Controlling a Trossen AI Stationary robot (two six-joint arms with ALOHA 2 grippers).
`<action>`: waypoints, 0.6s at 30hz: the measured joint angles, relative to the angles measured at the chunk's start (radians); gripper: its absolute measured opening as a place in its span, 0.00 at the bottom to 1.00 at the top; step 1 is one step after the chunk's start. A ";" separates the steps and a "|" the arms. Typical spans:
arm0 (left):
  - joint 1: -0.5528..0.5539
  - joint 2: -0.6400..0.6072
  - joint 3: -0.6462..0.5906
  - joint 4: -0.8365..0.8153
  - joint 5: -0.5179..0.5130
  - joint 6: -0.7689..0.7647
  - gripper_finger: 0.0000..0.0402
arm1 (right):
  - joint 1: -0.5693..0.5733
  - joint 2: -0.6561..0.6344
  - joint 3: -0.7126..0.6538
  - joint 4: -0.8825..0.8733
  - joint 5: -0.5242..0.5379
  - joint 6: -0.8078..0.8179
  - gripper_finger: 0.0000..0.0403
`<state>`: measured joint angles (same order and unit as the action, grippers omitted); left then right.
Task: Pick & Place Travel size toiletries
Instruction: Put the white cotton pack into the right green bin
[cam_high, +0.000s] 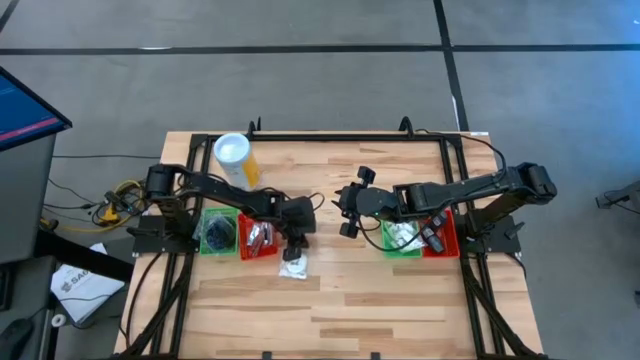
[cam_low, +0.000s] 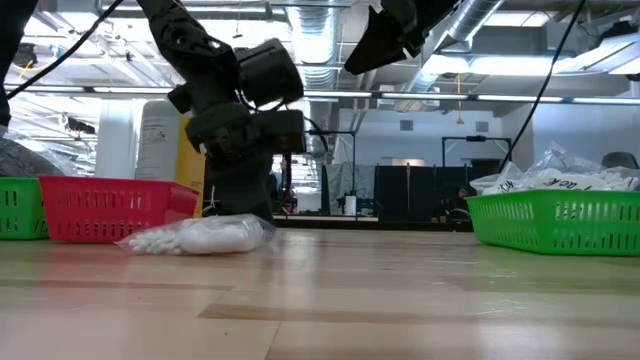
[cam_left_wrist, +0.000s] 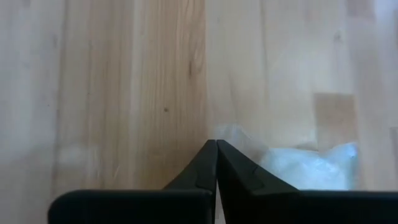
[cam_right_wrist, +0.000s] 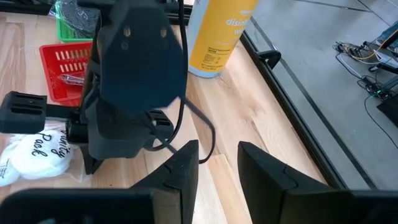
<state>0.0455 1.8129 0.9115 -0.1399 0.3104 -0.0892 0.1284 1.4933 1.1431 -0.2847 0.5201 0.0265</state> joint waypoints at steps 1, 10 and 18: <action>0.000 -0.012 0.001 0.000 0.000 0.000 0.00 | 0.000 0.000 0.000 0.000 0.000 0.000 0.26; -0.001 -0.198 0.003 -0.055 -0.104 -0.002 0.00 | 0.000 0.000 0.000 0.000 0.000 0.000 0.26; -0.013 -0.302 0.003 -0.101 -0.202 -0.031 0.00 | 0.001 0.000 0.000 0.000 -0.018 0.046 0.26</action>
<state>0.0321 1.5109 0.9146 -0.2410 0.1085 -0.1200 0.1298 1.4933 1.1427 -0.2844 0.5021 0.0729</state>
